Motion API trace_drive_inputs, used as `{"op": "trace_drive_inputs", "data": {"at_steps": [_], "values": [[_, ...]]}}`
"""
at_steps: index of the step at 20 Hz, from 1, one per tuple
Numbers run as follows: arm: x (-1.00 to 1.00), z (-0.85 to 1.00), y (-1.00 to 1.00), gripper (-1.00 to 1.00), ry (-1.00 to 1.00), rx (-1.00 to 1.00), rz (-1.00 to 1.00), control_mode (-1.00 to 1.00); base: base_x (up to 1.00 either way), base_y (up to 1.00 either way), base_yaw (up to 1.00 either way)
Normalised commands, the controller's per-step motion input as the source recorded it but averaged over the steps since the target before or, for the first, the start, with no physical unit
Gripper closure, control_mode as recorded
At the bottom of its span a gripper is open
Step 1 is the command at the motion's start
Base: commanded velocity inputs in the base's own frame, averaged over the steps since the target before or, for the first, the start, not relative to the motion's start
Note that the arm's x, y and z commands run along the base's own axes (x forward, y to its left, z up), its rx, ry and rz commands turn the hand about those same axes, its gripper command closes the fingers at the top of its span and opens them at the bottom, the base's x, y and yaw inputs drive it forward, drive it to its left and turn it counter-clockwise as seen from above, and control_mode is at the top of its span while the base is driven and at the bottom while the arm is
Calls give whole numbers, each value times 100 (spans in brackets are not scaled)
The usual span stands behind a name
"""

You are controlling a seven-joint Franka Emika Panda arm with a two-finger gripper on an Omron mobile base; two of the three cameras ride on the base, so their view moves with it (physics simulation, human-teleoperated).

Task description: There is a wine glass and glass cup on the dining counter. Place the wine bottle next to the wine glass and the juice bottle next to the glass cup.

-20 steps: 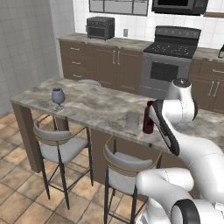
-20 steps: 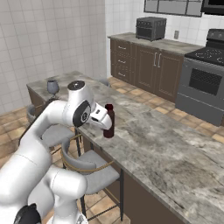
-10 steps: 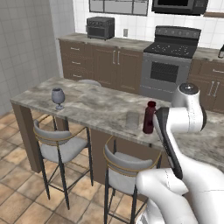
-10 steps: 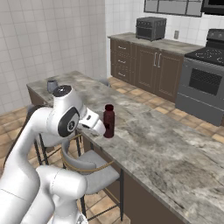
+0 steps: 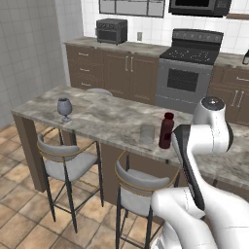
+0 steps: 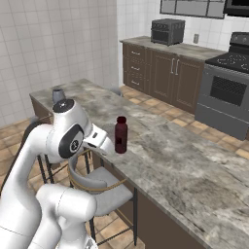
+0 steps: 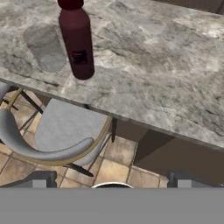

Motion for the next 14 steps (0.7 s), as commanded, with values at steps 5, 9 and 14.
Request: {"op": "trace_drive_inputs", "data": {"at_steps": [5, 9, 14], "values": [[0, 0, 0, -100, 0, 0, 0, -100, 0, 0, 0], [0, 0, 0, -100, 0, 0, 0, -100, 0, 0, 0], [0, 0, 0, -100, 0, 0, 0, 100, -23, 0, 0]]}}
